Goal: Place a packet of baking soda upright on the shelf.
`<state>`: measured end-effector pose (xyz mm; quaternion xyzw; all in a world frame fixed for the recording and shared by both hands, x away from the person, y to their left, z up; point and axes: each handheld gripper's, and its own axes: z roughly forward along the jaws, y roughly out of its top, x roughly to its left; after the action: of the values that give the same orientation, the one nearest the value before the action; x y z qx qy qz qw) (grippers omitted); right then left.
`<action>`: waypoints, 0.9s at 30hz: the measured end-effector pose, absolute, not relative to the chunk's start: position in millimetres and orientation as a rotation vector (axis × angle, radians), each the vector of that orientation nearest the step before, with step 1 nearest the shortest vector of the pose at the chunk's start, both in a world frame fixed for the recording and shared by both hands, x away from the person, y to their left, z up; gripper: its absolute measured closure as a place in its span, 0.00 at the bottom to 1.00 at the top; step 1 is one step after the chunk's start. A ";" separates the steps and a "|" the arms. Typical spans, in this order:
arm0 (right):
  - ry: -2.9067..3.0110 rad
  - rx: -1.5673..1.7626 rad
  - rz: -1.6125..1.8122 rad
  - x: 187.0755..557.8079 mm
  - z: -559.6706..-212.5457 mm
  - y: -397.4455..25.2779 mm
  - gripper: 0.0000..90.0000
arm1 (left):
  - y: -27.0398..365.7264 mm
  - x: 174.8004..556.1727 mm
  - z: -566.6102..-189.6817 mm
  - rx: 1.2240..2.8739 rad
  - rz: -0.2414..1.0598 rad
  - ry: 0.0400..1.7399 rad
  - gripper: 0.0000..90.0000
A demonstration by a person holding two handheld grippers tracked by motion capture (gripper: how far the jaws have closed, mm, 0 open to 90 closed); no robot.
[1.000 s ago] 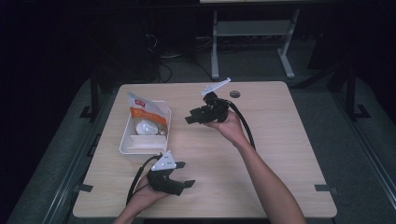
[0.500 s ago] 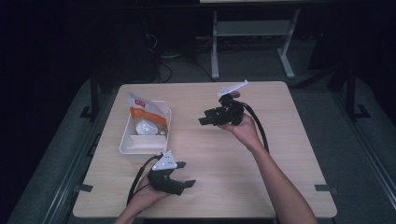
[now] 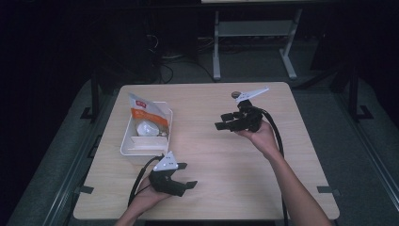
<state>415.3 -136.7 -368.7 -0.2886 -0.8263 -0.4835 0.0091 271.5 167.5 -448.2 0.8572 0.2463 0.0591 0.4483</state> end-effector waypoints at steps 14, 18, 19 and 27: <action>-2.579 -0.952 -1.495 395.2 -378.8 -169.0 0.45 | 166.9 272.3 -448.7 2.127 0.144 0.611 0.25; -2.569 -0.966 -1.490 389.5 -383.5 -176.7 0.44 | 166.6 272.4 -448.8 2.126 0.144 0.616 0.24; -2.569 -0.966 -1.490 387.8 -384.3 -178.1 0.44 | 166.6 272.4 -448.8 2.126 0.144 0.616 0.24; -2.564 -0.975 -1.492 373.8 -391.0 -189.1 0.42 | 166.2 272.2 -448.8 2.125 0.144 0.616 0.24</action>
<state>373.8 -189.1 -391.0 -0.3123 -0.8211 -0.4776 0.0093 272.2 166.2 -448.8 0.8578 0.2488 0.0582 0.4460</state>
